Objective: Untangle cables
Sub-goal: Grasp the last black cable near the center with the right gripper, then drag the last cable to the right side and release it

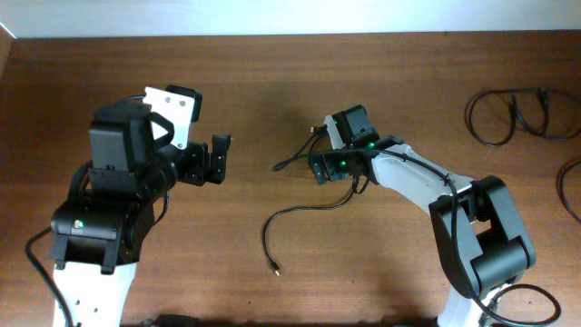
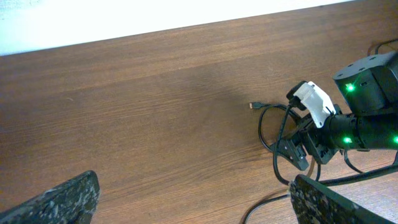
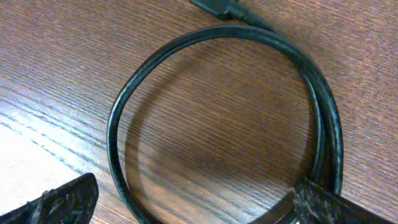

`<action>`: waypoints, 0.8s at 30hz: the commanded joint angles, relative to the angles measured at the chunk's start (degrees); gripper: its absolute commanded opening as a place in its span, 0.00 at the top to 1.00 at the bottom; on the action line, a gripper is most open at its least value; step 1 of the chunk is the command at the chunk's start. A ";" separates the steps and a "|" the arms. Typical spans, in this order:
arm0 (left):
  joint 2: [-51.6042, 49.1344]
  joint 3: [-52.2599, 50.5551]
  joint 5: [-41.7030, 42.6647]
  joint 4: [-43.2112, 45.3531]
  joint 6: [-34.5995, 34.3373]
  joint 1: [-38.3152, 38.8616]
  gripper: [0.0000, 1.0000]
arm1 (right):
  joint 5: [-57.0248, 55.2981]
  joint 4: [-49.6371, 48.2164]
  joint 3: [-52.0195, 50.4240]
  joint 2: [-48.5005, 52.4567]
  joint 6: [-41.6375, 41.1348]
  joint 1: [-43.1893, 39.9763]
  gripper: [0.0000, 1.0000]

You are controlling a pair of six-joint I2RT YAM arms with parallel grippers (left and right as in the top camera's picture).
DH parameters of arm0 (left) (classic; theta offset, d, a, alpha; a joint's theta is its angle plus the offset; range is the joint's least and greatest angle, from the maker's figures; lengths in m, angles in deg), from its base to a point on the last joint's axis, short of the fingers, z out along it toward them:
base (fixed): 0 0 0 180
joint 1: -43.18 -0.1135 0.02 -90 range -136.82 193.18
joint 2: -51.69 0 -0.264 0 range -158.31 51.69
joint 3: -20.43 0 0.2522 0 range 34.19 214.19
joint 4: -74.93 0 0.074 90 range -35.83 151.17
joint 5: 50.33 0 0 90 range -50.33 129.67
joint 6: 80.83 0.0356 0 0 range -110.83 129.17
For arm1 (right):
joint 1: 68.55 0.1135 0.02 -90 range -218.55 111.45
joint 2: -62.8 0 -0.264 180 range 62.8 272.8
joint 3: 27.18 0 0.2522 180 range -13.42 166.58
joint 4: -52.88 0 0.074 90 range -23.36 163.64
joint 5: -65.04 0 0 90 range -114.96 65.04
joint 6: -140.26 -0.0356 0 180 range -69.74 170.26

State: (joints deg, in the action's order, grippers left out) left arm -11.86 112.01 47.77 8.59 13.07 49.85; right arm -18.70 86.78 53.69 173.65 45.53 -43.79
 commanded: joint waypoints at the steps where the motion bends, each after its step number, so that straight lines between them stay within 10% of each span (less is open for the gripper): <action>1: 0.13 0.20 -0.26 0.13 0.50 -0.09 0.01 | -1.22 -2.32 -2.23 0.22 -0.20 0.35 0.01; 10: 0.13 0.20 -0.26 0.13 0.50 -0.09 0.01 | -8.48 -14.05 -5.07 11.47 -0.24 -7.32 0.01; 22: 0.13 0.20 -0.26 0.13 0.50 -0.09 0.01 | -8.13 -13.84 -4.94 12.31 -8.41 -59.43 0.01; 24: 0.13 0.20 -0.26 0.13 0.50 -0.09 0.01 | 5.35 -13.88 -4.81 12.31 -10.23 -66.84 0.01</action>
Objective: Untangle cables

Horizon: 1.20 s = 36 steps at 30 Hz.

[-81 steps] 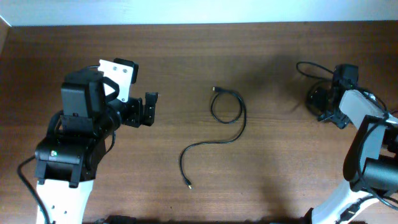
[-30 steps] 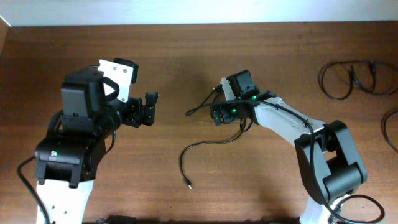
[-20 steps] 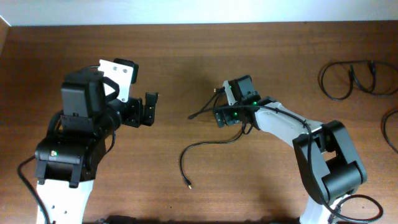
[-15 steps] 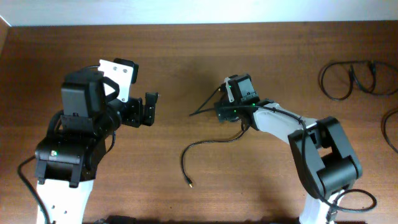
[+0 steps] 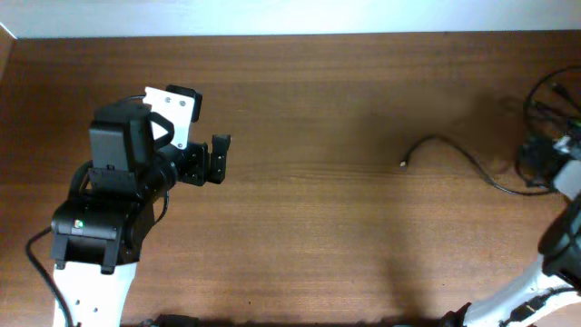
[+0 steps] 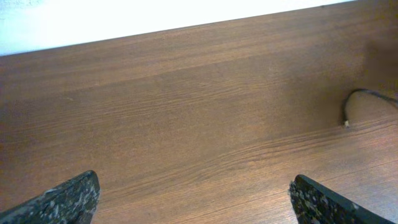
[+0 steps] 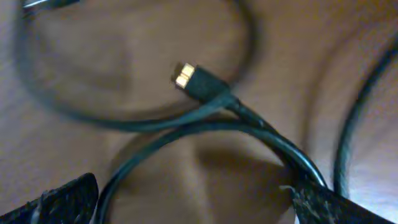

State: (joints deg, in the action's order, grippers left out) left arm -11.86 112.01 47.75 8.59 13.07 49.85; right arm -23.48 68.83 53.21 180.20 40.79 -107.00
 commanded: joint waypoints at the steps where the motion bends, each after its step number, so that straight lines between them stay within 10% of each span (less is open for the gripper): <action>1: 0.13 0.20 -0.24 0.13 0.50 -0.09 0.01 | 13.35 4.02 -4.33 5.68 -4.31 -4.35 0.01; 13: 0.13 0.20 -0.22 0.13 0.50 -0.09 0.01 | 0.09 22.67 -4.26 -36.26 3.56 31.06 0.01; 18: 0.13 0.20 -0.24 0.13 0.50 -0.09 0.01 | -3.26 37.92 -4.28 -38.29 1.95 47.82 0.01; 36: 0.13 0.20 -0.24 0.13 0.50 -0.09 0.01 | -3.28 39.41 -4.28 -38.29 1.95 48.96 0.01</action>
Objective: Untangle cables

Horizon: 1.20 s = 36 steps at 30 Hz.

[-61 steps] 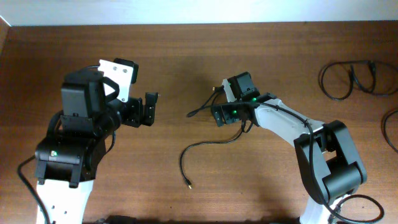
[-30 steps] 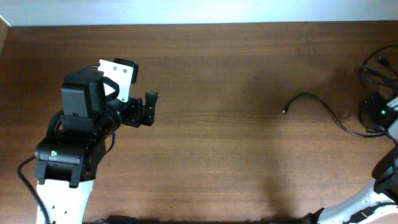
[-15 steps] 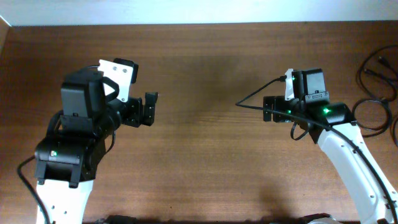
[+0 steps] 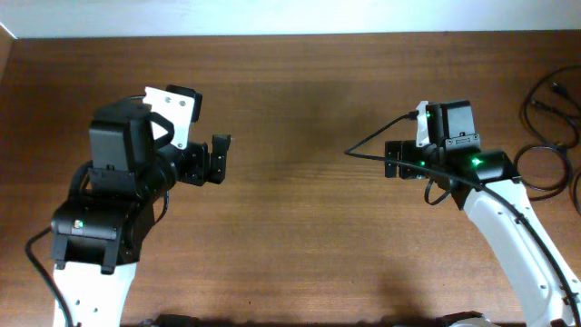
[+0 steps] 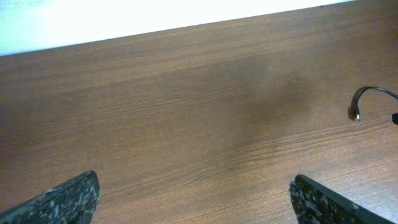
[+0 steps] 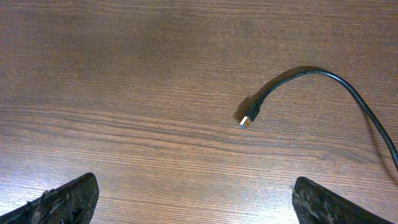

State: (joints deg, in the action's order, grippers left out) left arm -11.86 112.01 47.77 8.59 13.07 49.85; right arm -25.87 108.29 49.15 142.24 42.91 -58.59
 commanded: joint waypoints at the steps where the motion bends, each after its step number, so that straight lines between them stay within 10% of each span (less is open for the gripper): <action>1: 0.13 0.20 -0.26 0.13 0.50 -0.09 0.01 | -0.90 -0.04 -0.22 -0.33 -0.17 0.55 0.01; 36: 22.82 0.09 -0.26 -0.26 0.50 -0.09 0.01 | -0.90 -0.07 -0.22 -0.33 -0.17 0.55 0.01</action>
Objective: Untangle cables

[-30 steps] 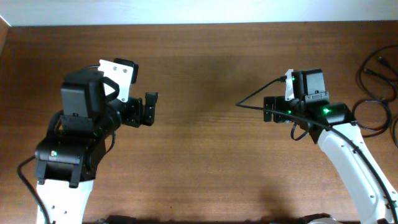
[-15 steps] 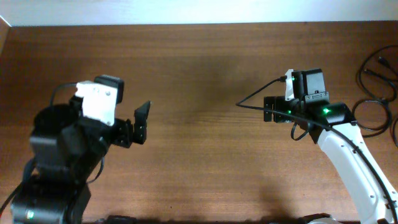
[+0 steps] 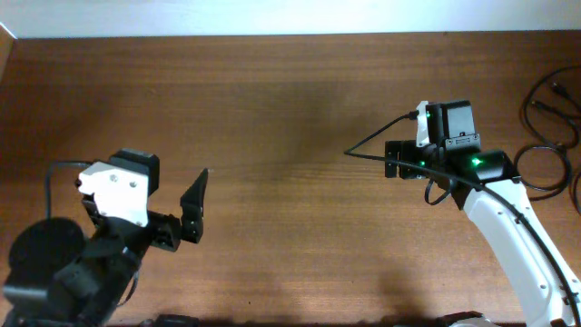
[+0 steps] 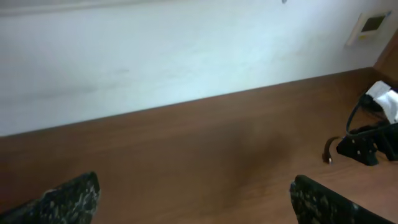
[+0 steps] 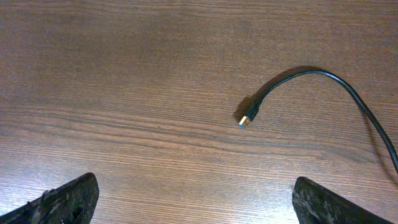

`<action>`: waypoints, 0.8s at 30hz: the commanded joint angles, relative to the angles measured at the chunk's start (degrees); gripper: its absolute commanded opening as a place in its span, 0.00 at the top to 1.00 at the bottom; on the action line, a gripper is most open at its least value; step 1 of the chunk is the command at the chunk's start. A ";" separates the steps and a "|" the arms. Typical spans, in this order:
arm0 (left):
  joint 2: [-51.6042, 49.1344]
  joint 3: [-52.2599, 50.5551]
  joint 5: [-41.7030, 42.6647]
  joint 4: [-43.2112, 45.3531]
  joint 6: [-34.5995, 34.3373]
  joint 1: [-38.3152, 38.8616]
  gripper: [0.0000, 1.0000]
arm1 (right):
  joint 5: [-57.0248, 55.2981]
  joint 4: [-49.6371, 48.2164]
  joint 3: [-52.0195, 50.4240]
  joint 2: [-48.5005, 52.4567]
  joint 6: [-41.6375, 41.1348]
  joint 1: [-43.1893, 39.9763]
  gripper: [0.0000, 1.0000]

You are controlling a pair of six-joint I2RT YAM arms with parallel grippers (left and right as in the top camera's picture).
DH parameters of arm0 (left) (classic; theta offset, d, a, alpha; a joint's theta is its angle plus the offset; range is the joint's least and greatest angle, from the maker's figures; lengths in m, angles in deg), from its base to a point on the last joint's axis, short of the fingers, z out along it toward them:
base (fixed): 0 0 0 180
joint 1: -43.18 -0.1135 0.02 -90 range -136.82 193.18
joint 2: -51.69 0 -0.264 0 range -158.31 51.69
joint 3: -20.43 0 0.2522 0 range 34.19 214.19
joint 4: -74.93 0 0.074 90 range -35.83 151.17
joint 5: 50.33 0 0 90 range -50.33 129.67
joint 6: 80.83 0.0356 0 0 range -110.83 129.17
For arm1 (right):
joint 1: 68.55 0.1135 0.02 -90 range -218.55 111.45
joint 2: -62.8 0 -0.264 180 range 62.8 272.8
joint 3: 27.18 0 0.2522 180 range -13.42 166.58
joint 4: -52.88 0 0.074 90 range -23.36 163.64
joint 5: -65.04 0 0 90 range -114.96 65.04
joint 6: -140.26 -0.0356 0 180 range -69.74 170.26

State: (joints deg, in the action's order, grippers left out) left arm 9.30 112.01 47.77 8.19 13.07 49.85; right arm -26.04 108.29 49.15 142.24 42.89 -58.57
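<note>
A thin black cable point(image 3: 377, 136) runs from right of the table's middle toward the right arm. Its gold-tipped plug point(image 5: 247, 118) lies on the wood ahead of my right gripper point(image 5: 199, 202), which is open with nothing between its fingers. In the overhead view that gripper point(image 3: 388, 160) sits just right of the cable's free end. My left gripper point(image 3: 192, 213) is near the front left of the table, open and empty, far from any cable. Its wrist camera shows the plug point(image 4: 328, 154) and the right gripper point(image 4: 364, 142) in the distance.
More black cable loops point(image 3: 547, 98) lie bunched at the table's far right edge, with another loop point(image 3: 537, 177) below them. A white wall point(image 4: 186, 50) rises behind the table's back edge. The brown wooden tabletop point(image 3: 272, 100) spans the view.
My left arm has drawn back from mid-left to the front left, and its camera now tilts up to take in the wall. The right arm and the cable have not moved.
My right gripper was low over a coiled cable at the table's centre. Then it was at the far right edge among the cable loops, and the centre was bare except for one trailing end. Then it stood open at centre right, where it remains.
</note>
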 commanded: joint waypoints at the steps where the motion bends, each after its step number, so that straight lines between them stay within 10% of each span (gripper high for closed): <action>1: 2.27 -0.20 -0.24 0.13 0.50 -0.09 0.01 | -0.72 -0.07 -0.22 -0.33 -0.15 0.52 0.01; 13: 20.20 -34.77 3.91 4.61 0.28 -0.09 0.01 | -0.72 -0.04 -0.22 -0.33 -0.15 0.52 0.01; 24: 40.68 -69.37 8.61 54.34 0.96 -0.09 0.01 | -0.72 -0.07 -0.22 -0.33 -0.15 0.52 0.01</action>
State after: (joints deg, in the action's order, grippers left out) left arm 47.18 46.03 56.01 58.88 13.14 49.85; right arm -26.26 108.37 49.13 142.24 42.91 -58.57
